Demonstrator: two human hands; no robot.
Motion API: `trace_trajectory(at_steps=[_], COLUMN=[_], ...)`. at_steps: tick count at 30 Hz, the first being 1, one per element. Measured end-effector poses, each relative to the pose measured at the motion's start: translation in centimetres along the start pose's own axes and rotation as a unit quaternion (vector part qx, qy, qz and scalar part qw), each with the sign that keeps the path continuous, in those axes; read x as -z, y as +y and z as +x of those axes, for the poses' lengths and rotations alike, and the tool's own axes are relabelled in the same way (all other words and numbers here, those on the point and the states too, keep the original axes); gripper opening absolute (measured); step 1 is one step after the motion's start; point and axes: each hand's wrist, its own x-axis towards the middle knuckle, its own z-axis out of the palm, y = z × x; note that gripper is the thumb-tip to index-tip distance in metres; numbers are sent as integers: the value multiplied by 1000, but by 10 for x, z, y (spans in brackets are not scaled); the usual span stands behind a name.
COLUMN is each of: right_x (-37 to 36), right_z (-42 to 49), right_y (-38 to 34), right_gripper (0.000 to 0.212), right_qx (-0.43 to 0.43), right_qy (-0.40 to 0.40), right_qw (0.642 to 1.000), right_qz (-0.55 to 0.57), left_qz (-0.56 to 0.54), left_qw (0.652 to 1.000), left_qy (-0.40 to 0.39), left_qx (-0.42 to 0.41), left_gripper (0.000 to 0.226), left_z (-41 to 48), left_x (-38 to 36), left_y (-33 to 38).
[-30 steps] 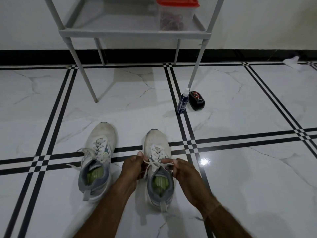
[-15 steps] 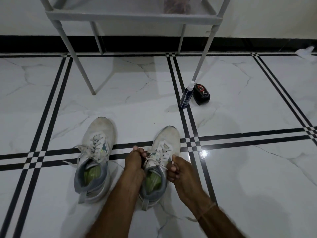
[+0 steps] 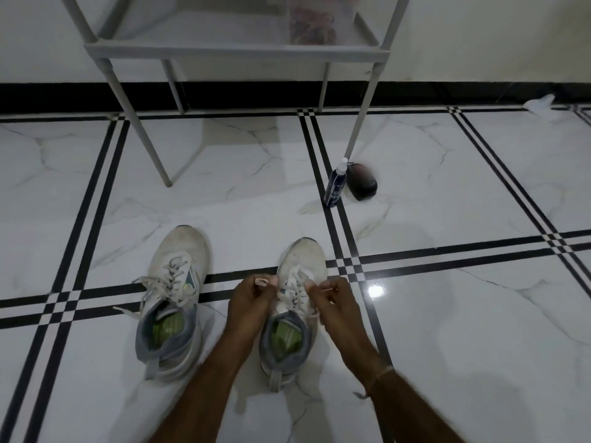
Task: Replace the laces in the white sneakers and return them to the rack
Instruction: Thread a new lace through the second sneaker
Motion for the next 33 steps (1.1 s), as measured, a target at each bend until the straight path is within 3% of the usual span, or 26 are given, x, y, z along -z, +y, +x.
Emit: trace_trajectory(at_steps=[2,4,6,8,10,12,14,15,16,18,20,24,27,30,33], right_x=[-4,-12,-16,-8,7,19,21,19,16,8,1,-12,-22,-33,-47], right_z=[8,17,21,21,19,16,9,2,-2,-12,-19,-18,-12,-5,2], right_y=[-10,-12,-19,-26,-31,-25,-12,-5,3,11,13,18,10,-2,-8], right_gripper=[51,48,33,22,14,13,10,19,38,65,69,55,57,48,44], right_qx=[21,39,25,-45,-101,-124,-91,-60,-37,-58,-103,-31,0,24,27], right_qy=[-20,-57,-81,-62,-13,36,74,91,88,9,-80,-61,-49,-39,-48], right_qw=[987,968,980,997,981,977,991,994,994,994,985,982,977,979,979], right_qz=[-158,-242,-178,13,164,167,57,-5,-52,-89,-111,-179,-209,-198,-195], left_qz=[59,124,167,186,179,169,178,189,209,258,322,375,314,193,183], left_qw=[996,989,981,976,976,977,976,973,966,938,896,843,868,934,946], left_qy=[-54,-64,-48,-31,-3,14,15,20,37,98,180,361,383,300,268], left_qx=[-26,-47,-80,-113,-127,-130,-125,-131,-151,-210,-247,-135,-33,28,27], left_gripper=[26,32,29,26,24,21,22,24,28,33,43,72,85,72,60], left_z=[-5,-9,-16,-22,-27,-33,-37,-39,-39,-40,-40,-47,-46,-43,-40], left_x=[11,16,18,16,16,14,13,15,17,29,44,76,104,118,119], left_y=[-5,-5,-4,-6,-11,-15,-17,-17,-15,-11,-5,7,-5,-9,-10])
